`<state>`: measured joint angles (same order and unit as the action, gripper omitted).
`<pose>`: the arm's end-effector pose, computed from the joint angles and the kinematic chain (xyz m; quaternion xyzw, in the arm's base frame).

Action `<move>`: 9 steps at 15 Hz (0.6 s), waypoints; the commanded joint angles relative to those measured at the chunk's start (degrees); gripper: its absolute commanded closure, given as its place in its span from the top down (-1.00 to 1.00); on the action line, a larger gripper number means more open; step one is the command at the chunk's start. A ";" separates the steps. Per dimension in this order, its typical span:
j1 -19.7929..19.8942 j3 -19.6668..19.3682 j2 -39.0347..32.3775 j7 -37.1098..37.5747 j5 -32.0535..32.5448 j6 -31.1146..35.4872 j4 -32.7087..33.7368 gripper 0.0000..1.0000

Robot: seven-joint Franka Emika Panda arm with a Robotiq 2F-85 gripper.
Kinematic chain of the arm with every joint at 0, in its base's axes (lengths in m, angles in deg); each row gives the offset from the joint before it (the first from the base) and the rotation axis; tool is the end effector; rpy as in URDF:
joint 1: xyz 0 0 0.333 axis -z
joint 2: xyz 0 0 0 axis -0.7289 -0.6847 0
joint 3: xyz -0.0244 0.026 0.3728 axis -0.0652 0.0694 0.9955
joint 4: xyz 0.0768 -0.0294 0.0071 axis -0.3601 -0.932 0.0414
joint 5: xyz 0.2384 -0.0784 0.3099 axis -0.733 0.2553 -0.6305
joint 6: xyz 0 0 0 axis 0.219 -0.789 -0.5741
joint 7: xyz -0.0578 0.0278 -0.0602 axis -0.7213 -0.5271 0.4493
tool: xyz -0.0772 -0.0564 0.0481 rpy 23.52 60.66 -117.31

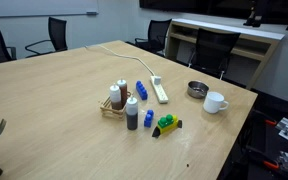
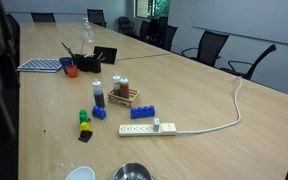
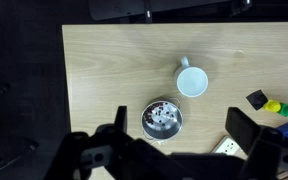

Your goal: Pick the extension cord and put it back on the table

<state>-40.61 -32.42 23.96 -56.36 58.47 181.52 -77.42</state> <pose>0.3505 -0.1011 0.5700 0.9962 -0.0576 -0.0571 0.0302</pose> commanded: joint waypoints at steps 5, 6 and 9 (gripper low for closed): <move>-0.41 0.01 -1.47 -0.80 -0.05 0.06 1.06 1.00; -1.11 -0.26 -2.62 -2.52 -0.41 0.27 1.72 1.00; -3.39 -0.67 -7.08 -10.18 0.05 -0.25 4.43 1.00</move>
<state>-42.26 -32.41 21.55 -59.52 58.40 182.54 -76.71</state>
